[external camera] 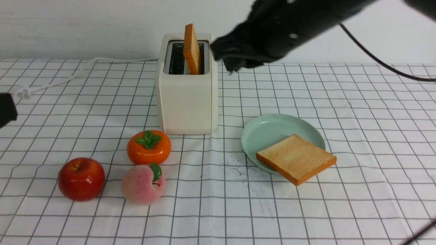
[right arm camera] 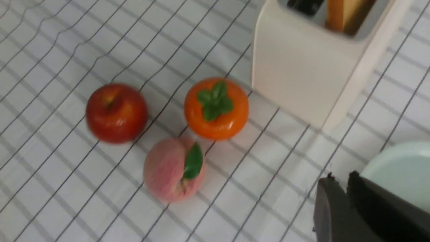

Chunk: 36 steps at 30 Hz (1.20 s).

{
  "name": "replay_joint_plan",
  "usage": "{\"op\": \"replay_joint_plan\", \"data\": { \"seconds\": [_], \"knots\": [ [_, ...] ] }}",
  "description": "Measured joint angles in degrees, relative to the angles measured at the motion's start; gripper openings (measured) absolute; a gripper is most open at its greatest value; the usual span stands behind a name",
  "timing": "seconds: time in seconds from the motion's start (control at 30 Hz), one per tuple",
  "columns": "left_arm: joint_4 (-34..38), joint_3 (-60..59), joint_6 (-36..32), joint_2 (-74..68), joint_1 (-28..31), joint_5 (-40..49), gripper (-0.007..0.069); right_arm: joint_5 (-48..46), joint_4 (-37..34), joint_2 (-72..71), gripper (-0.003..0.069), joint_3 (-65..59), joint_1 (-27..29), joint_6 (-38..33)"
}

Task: Take toasted bread from bread machine on white checkered table place on plate.
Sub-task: 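Grasp the toast slice in the toaster and pull it up out of the slot with the right gripper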

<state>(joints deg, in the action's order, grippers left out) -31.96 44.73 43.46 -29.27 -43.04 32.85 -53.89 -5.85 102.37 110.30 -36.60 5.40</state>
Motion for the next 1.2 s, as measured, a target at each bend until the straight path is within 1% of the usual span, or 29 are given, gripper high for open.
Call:
{"op": "replay_joint_plan", "data": {
  "seconds": [0.03,0.07,0.13,0.17,0.2,0.3,0.33,0.37,0.4,0.43,0.5,0.53,0.6,0.67,0.8,0.83,0.93,0.97,1.0,1.1,1.2],
  "knots": [
    [-1.05,-0.07,0.74,0.17,0.00,0.01,-0.0013,0.30,2.26,2.44,0.0118,3.52,-0.45,1.39],
    [-2.37,-0.07,1.56,0.36,0.00,0.01,-0.0013,0.58,5.45,7.65,0.0174,8.88,-1.06,3.91],
    [-3.06,-0.12,2.13,0.36,0.00,-0.25,-0.0013,0.81,8.77,12.91,0.0263,14.74,-1.15,7.17],
    [-3.25,-0.12,2.26,0.36,0.00,-0.36,-0.0013,1.03,9.94,14.36,0.0302,16.75,-1.15,8.31],
    [-3.32,-0.12,2.34,0.36,0.00,-0.66,-0.0013,1.87,11.39,17.40,0.0358,19.40,-1.10,9.86],
    [-2.99,-0.12,2.41,0.36,0.00,-1.05,-0.0013,4.88,13.62,21.60,0.0464,23.13,-1.10,12.03],
    [-2.59,-0.12,2.46,0.42,0.00,-1.05,-0.0013,7.55,14.89,23.16,0.0496,24.21,-1.10,12.69],
    [-2.21,-0.12,2.51,0.42,0.00,-0.98,-0.0013,9.61,15.99,24.23,0.0512,24.58,-1.10,13.45],
    [-2.02,-0.12,2.52,0.42,0.00,-0.98,-0.0013,9.61,16.19,24.41,0.0514,24.64,-1.10,13.61],
    [-1.35,-0.12,2.52,0.46,0.00,-0.98,-0.0013,12.46,17.85,25.70,0.0521,24.83,-1.10,15.37],
    [-0.86,-0.12,2.52,0.46,0.00,-0.98,-0.0013,14.40,19.76,26.84,0.0517,24.96,-1.10,17.31],
    [-0.50,-0.12,2.52,0.46,0.00,-0.93,-0.0013,16.65,22.11,28.26,0.0496,24.96,-1.10,19.50],
    [-0.39,-0.12,2.52,0.46,0.00,-0.93,-0.0013,19.13,24.70,29.58,0.0472,24.96,-1.10,21.13],
    [-0.39,-0.12,2.52,0.46,0.00,-0.99,-0.0013,21.88,28.02,31.20,0.0430,24.96,-1.04,23.40],
    [-0.32,-0.12,2.10,0.46,0.00,-1.03,-0.0013,24.02,34.21,33.84,0.0330,24.96,-0.43,29.40],
    [-0.32,-0.12,2.01,0.46,0.00,-1.03,-0.0013,24.08,34.78,33.95,0.0321,24.96,-0.37,29.99],
    [-0.32,-0.12,0.33,0.46,0.00,-1.03,-0.0013,24.35,39.16,35.04,0.0225,24.96,0.22,33.33],
    [-0.32,-0.12,0.05,0.46,0.00,-1.03,-0.0013,24.67,39.93,35.15,0.0190,24.96,0.22,34.16],
    [-0.32,-0.12,0.06,0.46,0.00,-1.03,-0.0013,24.91,40.16,35.15,0.0185,24.96,0.22,34.29],
    [-0.32,-0.12,-0.12,0.46,0.00,-0.98,-0.0013,26.65,41.27,35.33,0.0115,24.96,0.17,35.57],
    [-0.27,-0.12,-0.23,0.46,0.00,-0.98,-0.0013,27.83,41.67,35.23,0.0113,24.96,0.17,35.69]
  ]
}}
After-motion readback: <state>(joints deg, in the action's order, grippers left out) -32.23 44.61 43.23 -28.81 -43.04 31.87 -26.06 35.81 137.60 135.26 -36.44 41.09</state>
